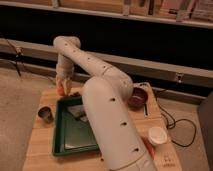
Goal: Place apple in metal cup
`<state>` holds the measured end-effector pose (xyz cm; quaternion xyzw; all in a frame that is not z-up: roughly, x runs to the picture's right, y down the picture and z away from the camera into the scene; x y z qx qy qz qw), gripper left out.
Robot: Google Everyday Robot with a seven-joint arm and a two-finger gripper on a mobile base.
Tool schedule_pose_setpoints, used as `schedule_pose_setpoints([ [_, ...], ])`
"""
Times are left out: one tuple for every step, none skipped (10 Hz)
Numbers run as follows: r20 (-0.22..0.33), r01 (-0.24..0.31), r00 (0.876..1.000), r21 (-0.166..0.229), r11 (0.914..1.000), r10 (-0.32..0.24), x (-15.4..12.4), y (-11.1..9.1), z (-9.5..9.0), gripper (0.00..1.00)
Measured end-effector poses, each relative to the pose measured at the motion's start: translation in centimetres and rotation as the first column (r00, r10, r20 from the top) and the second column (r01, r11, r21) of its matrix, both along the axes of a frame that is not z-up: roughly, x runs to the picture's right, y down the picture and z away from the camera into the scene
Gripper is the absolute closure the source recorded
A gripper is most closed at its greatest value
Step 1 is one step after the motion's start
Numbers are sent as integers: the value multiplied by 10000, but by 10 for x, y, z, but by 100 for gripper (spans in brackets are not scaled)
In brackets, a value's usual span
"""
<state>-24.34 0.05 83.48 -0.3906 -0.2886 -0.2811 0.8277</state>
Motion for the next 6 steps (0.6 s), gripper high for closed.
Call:
schedule_pose_setpoints([
  [112,188,9998,-100,9998,-186,-11,6,2,100],
  [195,328,9993,-178,9993,-325,-19,11,2,100],
  [288,484,9985,-266,9985,-476,-28,18,2,100],
  [391,656,9972,-357,9972,-642,-37,24,2,100],
  [487,823,9956,-435,9957,-801,-47,31,2,100],
  [615,984,9935,-464,9941,-955,-57,35,0,100],
])
